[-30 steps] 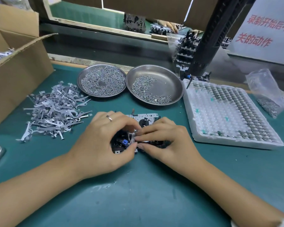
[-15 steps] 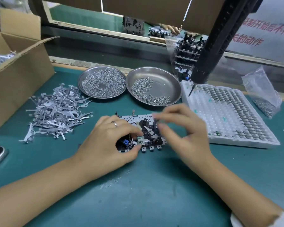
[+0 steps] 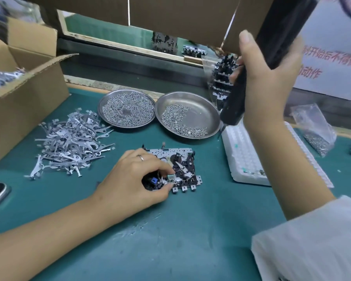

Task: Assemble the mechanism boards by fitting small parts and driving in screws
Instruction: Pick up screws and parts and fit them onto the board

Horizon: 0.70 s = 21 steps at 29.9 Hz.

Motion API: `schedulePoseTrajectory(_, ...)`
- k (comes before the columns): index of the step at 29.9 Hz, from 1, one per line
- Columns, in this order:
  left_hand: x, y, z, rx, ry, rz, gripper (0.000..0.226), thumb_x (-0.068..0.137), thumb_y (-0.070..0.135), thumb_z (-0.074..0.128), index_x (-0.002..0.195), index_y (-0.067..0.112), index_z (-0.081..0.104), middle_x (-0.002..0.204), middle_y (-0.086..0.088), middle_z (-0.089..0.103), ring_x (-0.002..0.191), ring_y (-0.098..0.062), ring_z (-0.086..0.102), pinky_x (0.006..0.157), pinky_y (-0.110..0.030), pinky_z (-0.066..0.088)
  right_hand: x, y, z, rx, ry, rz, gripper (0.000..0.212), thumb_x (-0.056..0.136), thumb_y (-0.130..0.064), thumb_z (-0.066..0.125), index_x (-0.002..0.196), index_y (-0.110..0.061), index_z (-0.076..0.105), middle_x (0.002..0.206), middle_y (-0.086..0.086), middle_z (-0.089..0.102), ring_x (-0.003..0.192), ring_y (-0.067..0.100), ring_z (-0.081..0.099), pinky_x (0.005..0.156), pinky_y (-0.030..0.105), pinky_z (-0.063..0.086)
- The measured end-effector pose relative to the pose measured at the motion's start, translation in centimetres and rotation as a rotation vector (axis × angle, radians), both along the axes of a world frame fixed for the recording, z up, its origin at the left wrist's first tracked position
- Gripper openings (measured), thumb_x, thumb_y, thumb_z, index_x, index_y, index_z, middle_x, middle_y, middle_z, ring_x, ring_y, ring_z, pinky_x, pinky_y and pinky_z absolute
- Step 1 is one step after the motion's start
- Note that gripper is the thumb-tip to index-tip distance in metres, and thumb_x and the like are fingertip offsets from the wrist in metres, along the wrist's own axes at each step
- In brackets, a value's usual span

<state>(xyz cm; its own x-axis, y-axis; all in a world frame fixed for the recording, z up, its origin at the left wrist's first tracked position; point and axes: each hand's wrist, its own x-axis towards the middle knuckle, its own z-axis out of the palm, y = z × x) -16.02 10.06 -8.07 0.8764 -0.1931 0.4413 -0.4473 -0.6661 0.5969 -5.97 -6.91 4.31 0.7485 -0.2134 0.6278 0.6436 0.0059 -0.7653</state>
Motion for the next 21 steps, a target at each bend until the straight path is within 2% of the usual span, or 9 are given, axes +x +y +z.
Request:
schedulePoseTrajectory(2, 0.0, 0.0, 0.0, -0.025, 0.012, 0.003, 0.02, 0.067, 0.033, 0.073, 0.085, 0.026, 0.073, 0.075, 0.016, 0.065, 0.082, -0.004, 0.051, 0.085, -0.029, 0.04, -1.4, 1.2, -0.9, 0.037, 0.026, 0.092, 0.025, 0.088, -0.014, 0.065, 0.099, -0.004, 0.045, 0.065, 0.007, 0.052, 0.046, 0.018, 0.051, 0.047, 0.026, 0.045)
schedulePoseTrajectory(5, 0.0, 0.0, 0.1, -0.05, 0.028, -0.004, 0.021, 0.066, 0.033, 0.073, 0.086, 0.026, 0.074, 0.076, 0.018, 0.065, 0.083, -0.005, 0.052, 0.086, -0.029, 0.043, -4.1, 2.9, -2.8, 0.112, 0.067, 0.239, 0.018, 0.087, -0.014, 0.063, 0.088, -0.01, 0.045, 0.054, 0.009, 0.05, 0.038, 0.023, 0.048, 0.043, 0.025, 0.041)
schedulePoseTrajectory(8, 0.0, 0.0, 0.2, -0.053, 0.02, -0.013, 0.02, 0.065, 0.031, 0.073, 0.084, 0.025, 0.074, 0.075, 0.027, 0.061, 0.082, -0.003, 0.052, 0.086, -0.029, 0.042, -5.8, 3.8, -4.3, 0.154, 0.055, 0.322, 0.013, 0.088, -0.012, 0.059, 0.087, -0.01, 0.046, 0.049, 0.004, 0.048, 0.034, 0.022, 0.046, 0.042, 0.024, 0.038)
schedulePoseTrajectory(11, 0.0, -0.1, 0.2, -0.052, -0.007, -0.016, 0.018, 0.064, 0.029, 0.075, 0.081, 0.027, 0.072, 0.075, 0.034, 0.054, 0.081, -0.003, 0.052, 0.084, -0.029, 0.042, -6.4, 4.2, -4.7, 0.185, 0.05, 0.342, 0.013, 0.088, -0.011, 0.057, 0.083, -0.009, 0.045, 0.049, 0.007, 0.047, 0.033, 0.023, 0.044, 0.042, 0.022, 0.036)
schedulePoseTrajectory(16, 0.1, -0.1, 0.2, -0.058, -0.015, -0.017, 0.018, 0.063, 0.03, 0.076, 0.08, 0.024, 0.073, 0.074, 0.033, 0.052, 0.08, -0.005, 0.051, 0.083, -0.028, 0.039, -6.6, 4.5, -4.7, 0.216, 0.035, 0.389, 0.01, 0.088, -0.009, 0.054, 0.083, -0.013, 0.046, 0.048, 0.007, 0.046, 0.033, 0.02, 0.042, 0.041, 0.023, 0.037)
schedulePoseTrajectory(21, 0.1, 0.0, 0.2, -0.065, 0.016, -0.016, 0.018, 0.065, 0.031, 0.074, 0.08, 0.022, 0.073, 0.071, 0.025, 0.057, 0.079, -0.01, 0.053, 0.084, -0.029, 0.04, -6.7, 4.7, -4.8, 0.2, 0.021, 0.416, 0.01, 0.087, -0.011, 0.056, 0.086, -0.011, 0.047, 0.049, 0.007, 0.046, 0.033, 0.021, 0.043, 0.041, 0.023, 0.037)
